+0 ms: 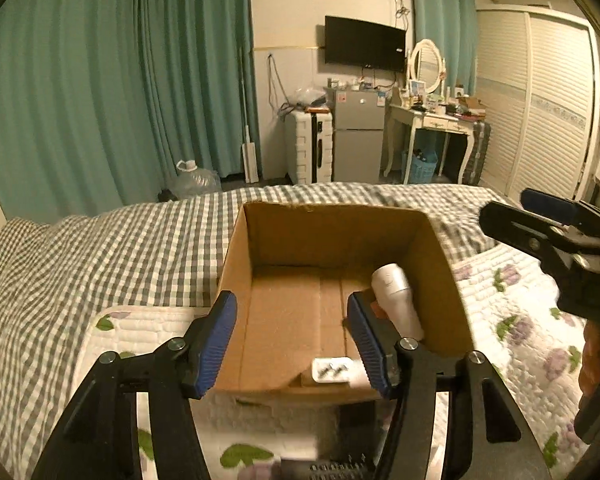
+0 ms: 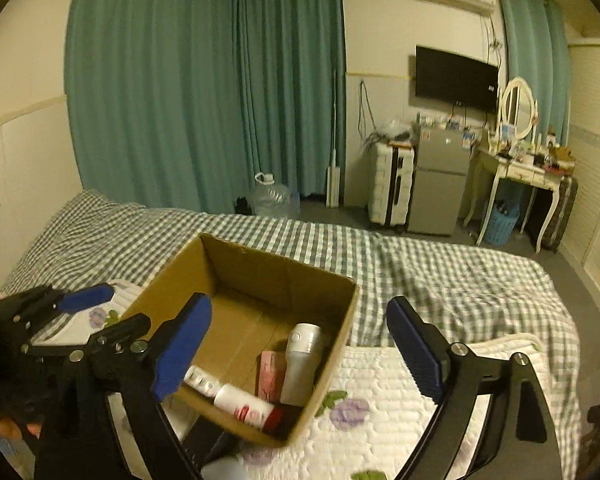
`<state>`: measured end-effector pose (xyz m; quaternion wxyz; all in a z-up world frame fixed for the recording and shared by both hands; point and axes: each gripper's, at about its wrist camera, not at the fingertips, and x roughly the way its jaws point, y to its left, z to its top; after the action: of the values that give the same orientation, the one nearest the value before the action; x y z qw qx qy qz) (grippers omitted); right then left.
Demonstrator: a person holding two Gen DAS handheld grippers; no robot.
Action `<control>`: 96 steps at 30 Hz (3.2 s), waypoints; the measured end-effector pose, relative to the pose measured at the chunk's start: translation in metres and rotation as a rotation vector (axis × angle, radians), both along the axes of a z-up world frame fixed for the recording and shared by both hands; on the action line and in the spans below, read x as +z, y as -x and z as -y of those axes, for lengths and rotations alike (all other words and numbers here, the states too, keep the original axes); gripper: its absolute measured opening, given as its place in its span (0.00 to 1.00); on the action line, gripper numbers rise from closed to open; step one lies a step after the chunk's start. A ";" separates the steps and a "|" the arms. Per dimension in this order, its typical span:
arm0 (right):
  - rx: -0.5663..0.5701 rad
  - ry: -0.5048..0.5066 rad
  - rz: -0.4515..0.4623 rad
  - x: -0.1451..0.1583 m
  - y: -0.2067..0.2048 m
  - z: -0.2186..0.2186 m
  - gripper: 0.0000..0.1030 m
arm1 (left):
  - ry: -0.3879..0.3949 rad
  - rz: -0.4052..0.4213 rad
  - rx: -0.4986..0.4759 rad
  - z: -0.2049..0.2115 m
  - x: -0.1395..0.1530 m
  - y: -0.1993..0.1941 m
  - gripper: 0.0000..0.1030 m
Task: Organize rigid objects
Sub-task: 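Grasp the white square charger block with the right gripper, then grasp the black rectangular device with the left gripper, then lower the black device and white block into the box and release both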
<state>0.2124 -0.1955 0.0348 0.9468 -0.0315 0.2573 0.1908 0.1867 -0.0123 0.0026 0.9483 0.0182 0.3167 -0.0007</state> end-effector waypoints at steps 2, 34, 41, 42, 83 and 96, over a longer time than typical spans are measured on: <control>0.007 0.009 -0.002 0.000 0.019 0.006 0.91 | 0.024 0.004 0.007 -0.002 0.006 0.016 0.60; 0.244 0.330 -0.507 -0.196 0.080 -0.032 0.54 | 0.039 -0.251 0.075 -0.013 -0.106 0.104 0.62; 0.190 0.219 -0.405 -0.158 0.084 -0.009 0.53 | 0.032 -0.275 0.063 -0.005 -0.112 0.097 0.62; 0.174 0.210 -0.395 -0.153 0.080 -0.006 0.53 | 0.041 -0.279 0.057 -0.003 -0.112 0.093 0.62; 0.013 0.131 -0.173 -0.073 0.056 0.013 0.53 | 0.130 -0.176 -0.048 0.008 -0.065 0.066 0.37; 0.039 0.065 -0.022 0.001 -0.017 -0.024 0.53 | 0.044 -0.036 -0.056 -0.001 0.003 -0.021 0.37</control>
<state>0.2297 -0.1716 0.0354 0.9385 -0.0650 0.2728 0.2012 0.2080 -0.0108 0.0052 0.9423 0.0061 0.3329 -0.0345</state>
